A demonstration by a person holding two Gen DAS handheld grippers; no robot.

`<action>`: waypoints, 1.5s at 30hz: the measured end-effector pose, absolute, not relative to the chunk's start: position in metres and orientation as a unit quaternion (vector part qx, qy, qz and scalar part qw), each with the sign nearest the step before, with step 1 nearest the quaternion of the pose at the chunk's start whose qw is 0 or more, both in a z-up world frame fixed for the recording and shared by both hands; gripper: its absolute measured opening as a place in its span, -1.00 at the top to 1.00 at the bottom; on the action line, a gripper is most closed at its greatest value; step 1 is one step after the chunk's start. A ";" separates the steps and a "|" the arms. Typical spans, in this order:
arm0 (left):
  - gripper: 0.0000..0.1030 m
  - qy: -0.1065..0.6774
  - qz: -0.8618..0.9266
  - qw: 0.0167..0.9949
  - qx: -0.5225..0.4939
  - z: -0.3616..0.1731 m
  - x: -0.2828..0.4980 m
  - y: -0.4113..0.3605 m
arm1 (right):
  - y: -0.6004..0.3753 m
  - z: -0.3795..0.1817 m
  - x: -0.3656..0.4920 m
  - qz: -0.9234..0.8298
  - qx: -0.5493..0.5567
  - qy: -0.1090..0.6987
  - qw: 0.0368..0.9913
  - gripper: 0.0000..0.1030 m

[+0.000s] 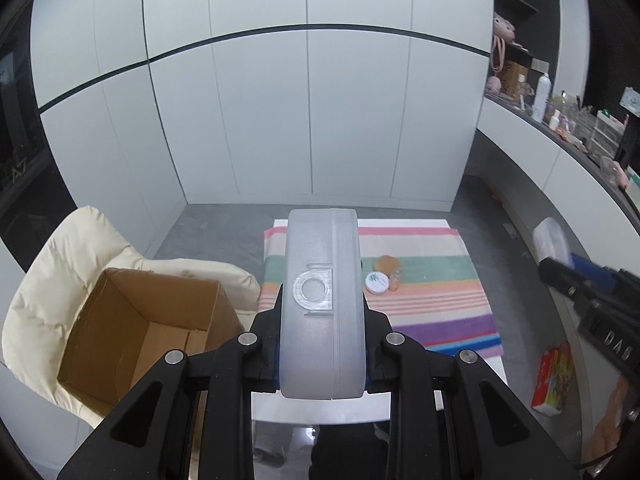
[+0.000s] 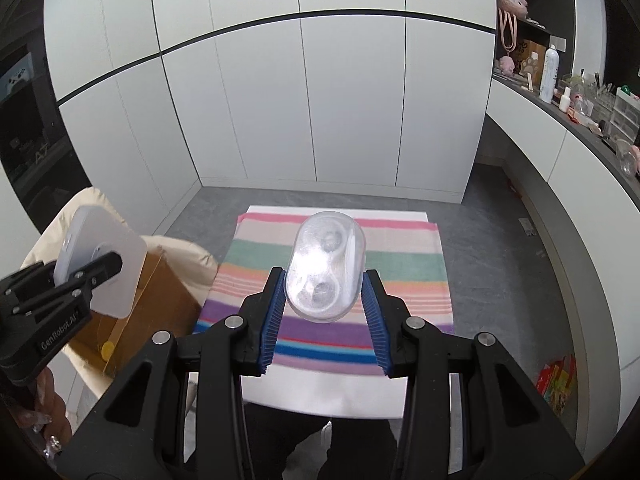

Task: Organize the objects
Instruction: 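Lift the frosted box with the left tool while the right tool lifts the clear case, then carry the frosted box and clear case over the cardboard box with both tools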

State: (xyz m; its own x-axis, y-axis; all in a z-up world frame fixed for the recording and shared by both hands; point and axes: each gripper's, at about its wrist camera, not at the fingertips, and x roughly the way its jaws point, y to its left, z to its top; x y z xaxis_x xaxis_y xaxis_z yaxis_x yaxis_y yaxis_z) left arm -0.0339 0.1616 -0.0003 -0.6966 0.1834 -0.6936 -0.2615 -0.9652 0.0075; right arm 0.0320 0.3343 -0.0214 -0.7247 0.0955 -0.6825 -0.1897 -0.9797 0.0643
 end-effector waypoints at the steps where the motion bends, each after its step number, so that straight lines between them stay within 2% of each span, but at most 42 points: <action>1: 0.48 0.054 0.919 0.124 -0.370 0.000 -0.028 0.161 | 0.332 -0.022 0.038 0.926 -0.363 0.066 0.076 0.22; 13: 0.47 0.070 0.928 0.142 -0.337 0.005 0.044 0.145 | 0.315 -0.047 0.115 0.917 -0.384 0.084 0.068 0.22; 25: 0.47 0.066 0.919 0.139 -0.363 -0.024 0.097 0.121 | 0.306 -0.075 0.176 0.898 -0.425 0.089 0.069 0.22; 45: 0.47 0.061 0.903 0.110 -0.411 -0.061 0.100 0.100 | 0.314 -0.091 0.191 0.890 -0.441 0.096 0.072 0.22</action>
State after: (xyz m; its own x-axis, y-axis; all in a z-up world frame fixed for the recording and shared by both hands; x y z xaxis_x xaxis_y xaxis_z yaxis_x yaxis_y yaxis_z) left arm 0.0995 0.1002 -0.0614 -0.6388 0.1477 -0.7551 -0.2481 -0.9685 0.0205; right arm 0.1910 0.3136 -0.0912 -0.6008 0.0434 -0.7982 -0.2122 -0.9714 0.1069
